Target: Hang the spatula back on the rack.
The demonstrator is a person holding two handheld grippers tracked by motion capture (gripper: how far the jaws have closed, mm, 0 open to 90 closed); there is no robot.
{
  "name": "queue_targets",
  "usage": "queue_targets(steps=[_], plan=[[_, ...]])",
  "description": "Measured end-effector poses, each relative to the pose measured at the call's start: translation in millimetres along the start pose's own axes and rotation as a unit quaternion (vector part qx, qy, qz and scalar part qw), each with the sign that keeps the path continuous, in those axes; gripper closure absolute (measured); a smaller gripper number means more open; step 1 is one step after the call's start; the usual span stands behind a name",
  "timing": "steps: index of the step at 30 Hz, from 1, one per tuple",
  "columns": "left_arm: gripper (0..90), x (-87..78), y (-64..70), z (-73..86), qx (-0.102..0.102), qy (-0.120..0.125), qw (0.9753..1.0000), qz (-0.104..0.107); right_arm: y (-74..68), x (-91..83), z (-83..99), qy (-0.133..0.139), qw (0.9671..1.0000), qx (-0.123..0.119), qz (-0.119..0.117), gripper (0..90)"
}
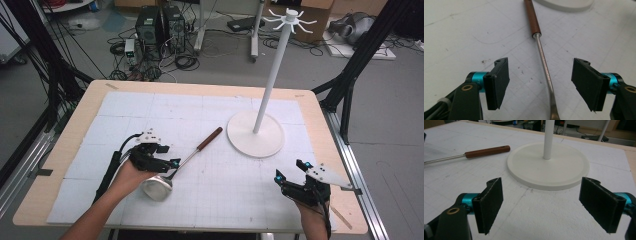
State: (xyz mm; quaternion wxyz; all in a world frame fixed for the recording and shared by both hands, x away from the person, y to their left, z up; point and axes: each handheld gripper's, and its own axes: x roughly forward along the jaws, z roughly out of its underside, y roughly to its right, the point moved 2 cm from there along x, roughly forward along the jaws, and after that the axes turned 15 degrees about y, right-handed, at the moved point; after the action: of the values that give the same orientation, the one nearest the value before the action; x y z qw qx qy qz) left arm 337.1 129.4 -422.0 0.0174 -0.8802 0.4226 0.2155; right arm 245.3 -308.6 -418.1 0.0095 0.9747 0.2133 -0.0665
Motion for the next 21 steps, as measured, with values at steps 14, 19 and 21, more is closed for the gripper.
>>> queue_targets(steps=[14,19,21], plan=[[54.3,32.2,8.6,5.8,0.007,-0.064,0.9979,0.001,-3.4,3.7,0.5,-0.003,1.0000,-0.003,-0.008,18.3],[57.4,41.1,10.8,7.2,0.014,-0.078,0.9968,-0.014,-2.6,2.7,0.8,-0.002,1.0000,0.004,-0.006,18.3],[58.7,44.5,11.2,8.4,0.011,-0.083,0.9963,-0.019,-2.0,2.7,1.0,-0.001,1.0000,0.002,-0.006,18.3]])
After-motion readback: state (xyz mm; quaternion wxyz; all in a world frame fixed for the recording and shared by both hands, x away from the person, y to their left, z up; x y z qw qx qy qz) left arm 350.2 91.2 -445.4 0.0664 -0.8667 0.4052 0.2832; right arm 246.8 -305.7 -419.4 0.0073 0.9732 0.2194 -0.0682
